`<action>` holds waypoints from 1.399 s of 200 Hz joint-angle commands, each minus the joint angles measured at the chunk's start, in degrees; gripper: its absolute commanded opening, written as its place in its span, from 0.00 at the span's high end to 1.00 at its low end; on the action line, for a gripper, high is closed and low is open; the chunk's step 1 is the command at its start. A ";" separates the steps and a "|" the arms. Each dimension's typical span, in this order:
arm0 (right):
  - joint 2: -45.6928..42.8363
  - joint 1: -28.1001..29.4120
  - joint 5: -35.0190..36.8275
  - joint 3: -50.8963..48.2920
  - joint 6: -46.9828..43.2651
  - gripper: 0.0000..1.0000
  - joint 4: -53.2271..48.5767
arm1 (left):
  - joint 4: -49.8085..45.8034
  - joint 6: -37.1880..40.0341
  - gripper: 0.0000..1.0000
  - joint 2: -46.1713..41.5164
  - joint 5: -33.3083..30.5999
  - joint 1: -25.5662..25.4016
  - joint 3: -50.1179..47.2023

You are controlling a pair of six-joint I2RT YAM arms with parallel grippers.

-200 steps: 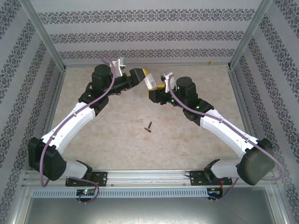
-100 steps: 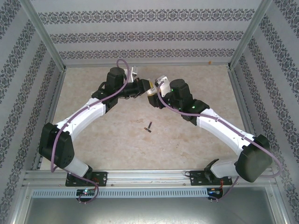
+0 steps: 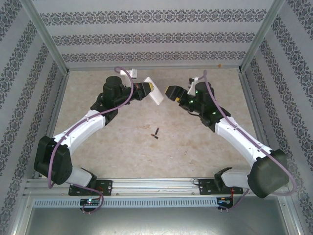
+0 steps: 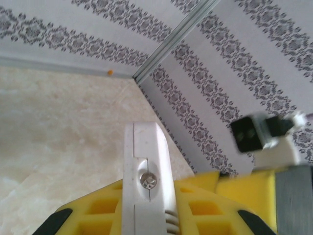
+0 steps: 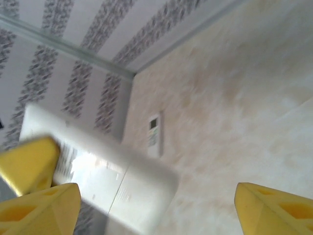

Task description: Load the batteries into the remote control

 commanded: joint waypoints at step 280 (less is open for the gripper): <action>4.41 -1.42 -6.46 -0.31 7.96 0.62 13.53 | 31.23 -26.99 0.99 3.25 9.21 1.37 -2.00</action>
